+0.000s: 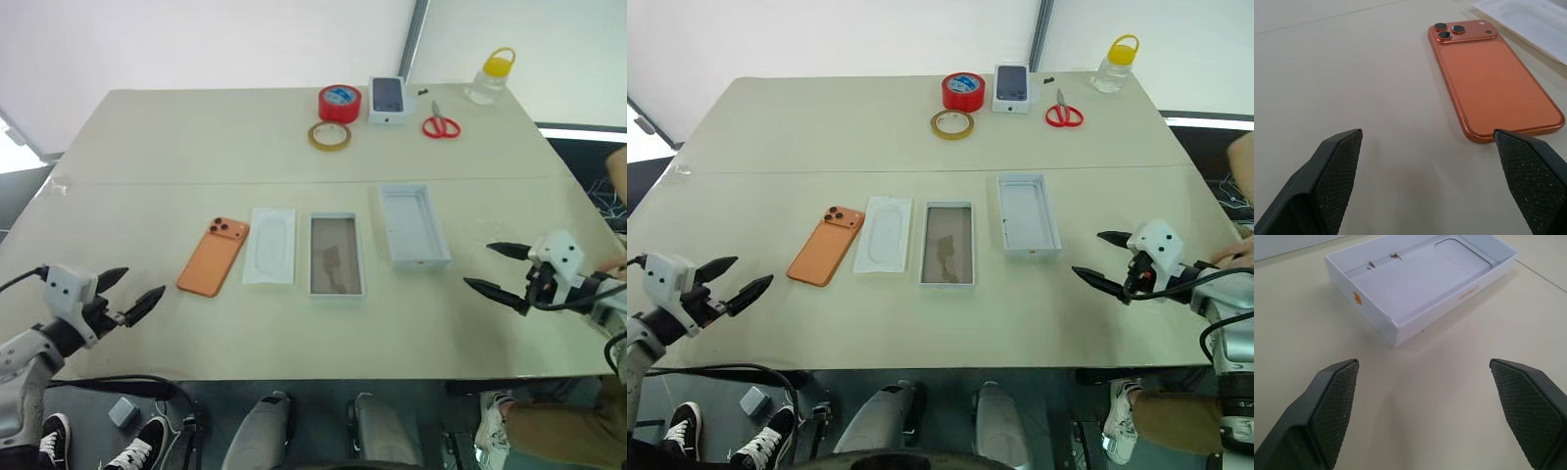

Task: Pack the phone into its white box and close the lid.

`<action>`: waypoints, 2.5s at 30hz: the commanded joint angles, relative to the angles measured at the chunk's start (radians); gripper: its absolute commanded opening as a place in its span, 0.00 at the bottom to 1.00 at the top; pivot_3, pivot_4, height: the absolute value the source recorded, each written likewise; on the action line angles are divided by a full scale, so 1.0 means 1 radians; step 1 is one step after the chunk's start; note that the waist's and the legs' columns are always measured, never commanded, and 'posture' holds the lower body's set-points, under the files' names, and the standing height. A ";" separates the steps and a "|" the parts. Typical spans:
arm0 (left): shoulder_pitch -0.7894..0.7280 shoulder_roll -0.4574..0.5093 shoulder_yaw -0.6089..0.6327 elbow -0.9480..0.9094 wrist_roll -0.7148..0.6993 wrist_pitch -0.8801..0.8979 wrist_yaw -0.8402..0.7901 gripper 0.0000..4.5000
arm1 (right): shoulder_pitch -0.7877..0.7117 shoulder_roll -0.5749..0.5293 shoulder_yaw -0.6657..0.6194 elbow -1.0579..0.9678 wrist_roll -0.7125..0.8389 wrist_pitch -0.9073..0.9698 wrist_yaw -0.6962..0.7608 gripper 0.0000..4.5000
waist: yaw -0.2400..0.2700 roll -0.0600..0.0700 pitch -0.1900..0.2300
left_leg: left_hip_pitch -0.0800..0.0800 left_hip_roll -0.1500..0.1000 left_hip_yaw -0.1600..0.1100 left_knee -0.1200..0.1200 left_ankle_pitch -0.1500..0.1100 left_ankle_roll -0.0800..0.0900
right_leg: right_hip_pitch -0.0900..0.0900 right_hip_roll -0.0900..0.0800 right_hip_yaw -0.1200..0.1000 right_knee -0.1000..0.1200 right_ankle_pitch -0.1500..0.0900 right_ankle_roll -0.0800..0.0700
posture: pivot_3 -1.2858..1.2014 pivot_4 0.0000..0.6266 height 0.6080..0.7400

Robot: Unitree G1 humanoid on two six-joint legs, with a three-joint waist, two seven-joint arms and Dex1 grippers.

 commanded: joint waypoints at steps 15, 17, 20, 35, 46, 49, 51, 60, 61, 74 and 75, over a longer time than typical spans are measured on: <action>-0.056 0.025 0.026 -0.015 -0.007 -0.043 0.006 1.00 | -0.059 -0.005 0.009 0.029 -0.003 -0.049 -0.003 0.99 | 0.002 0.000 0.000 | 0.000 0.000 0.000 0.000 0.000 0.000 | 0.000 0.000 0.000 0.000 0.000 0.000 | 0.52 0.24 1.00; -0.065 0.026 0.024 -0.015 -0.007 -0.033 0.007 1.00 | -0.062 -0.005 0.012 0.031 -0.005 -0.053 -0.005 0.99 | 0.002 0.000 0.000 | 0.000 0.000 0.000 0.000 0.000 0.000 | 0.000 0.000 0.000 0.000 0.000 0.000 | 0.52 0.24 1.00; -0.076 0.023 0.017 -0.021 -0.009 -0.025 0.005 1.00 | -0.067 -0.002 0.017 0.028 -0.008 -0.055 -0.006 0.99 | 0.000 0.000 0.000 | 0.000 0.000 0.000 0.000 0.000 0.000 | 0.000 0.000 0.000 0.000 0.000 0.000 | 0.52 0.24 1.00; -0.195 -0.006 -0.071 -0.300 -0.296 0.505 0.145 1.00 | -0.158 0.017 0.116 -0.182 0.018 0.034 -0.010 0.99 | -0.001 0.000 0.000 | 0.000 0.000 0.000 0.000 0.000 0.000 | -0.001 0.000 0.000 0.001 0.000 0.000 | 0.52 0.24 1.00; -0.450 -0.299 -0.131 -0.215 -0.459 0.890 0.541 1.00 | -0.296 0.083 0.239 -0.328 0.015 0.103 -0.027 0.99 | 0.004 -0.001 0.001 | -0.001 -0.001 -0.001 0.003 0.000 0.000 | 0.000 0.001 -0.001 0.001 0.000 0.001 | 0.52 0.24 1.00; -0.448 -0.337 -0.163 -0.220 -0.444 0.908 0.573 1.00 | -0.305 0.081 0.241 -0.321 0.012 0.105 -0.027 0.99 | 0.000 -0.001 0.001 | -0.001 -0.001 0.000 0.003 0.001 -0.001 | 0.000 0.001 0.000 0.001 0.000 0.001 | 0.52 0.24 1.00; -0.446 -0.342 -0.176 -0.218 -0.416 0.902 0.592 1.00 | -0.305 0.080 0.239 -0.322 0.012 0.107 -0.028 0.99 | 0.001 -0.001 0.001 | -0.001 -0.001 0.000 0.003 0.001 -0.001 | 0.000 0.001 0.000 0.002 0.000 0.001 | 0.52 0.24 1.00; -0.464 -0.372 -0.160 -0.218 -0.417 0.889 0.635 1.00 | -0.296 0.081 0.232 -0.323 0.013 0.112 -0.040 0.99 | 0.002 -0.001 0.001 | -0.001 0.000 0.000 0.003 0.001 -0.001 | 0.000 0.002 0.000 0.002 0.000 0.001 | 0.52 0.24 1.00; -0.464 -0.362 -0.157 -0.228 -0.417 0.892 0.633 1.00 | -0.294 0.082 0.232 -0.323 0.013 0.111 -0.041 0.99 | 0.002 -0.001 0.001 | -0.001 0.000 0.000 0.003 0.001 -0.001 | 0.000 0.002 0.000 0.002 0.000 0.001 | 0.52 0.24 1.00; -0.464 -0.380 -0.113 -0.234 -0.470 0.933 0.695 1.00 | -0.309 0.098 0.244 -0.313 0.010 0.104 -0.049 0.99 | 0.003 -0.001 0.001 | -0.001 0.000 0.000 0.003 0.001 -0.002 | 0.000 0.002 0.000 0.002 0.000 0.001 | 0.52 0.24 1.00; -0.468 -0.392 -0.120 -0.223 -0.469 0.929 0.697 1.00 | -0.311 0.100 0.246 -0.313 0.008 0.104 -0.050 0.99 | 0.003 -0.001 0.001 | -0.001 0.000 0.000 0.003 0.001 -0.002 | 0.000 0.002 0.000 0.002 0.000 0.001 | 0.52 0.24 1.00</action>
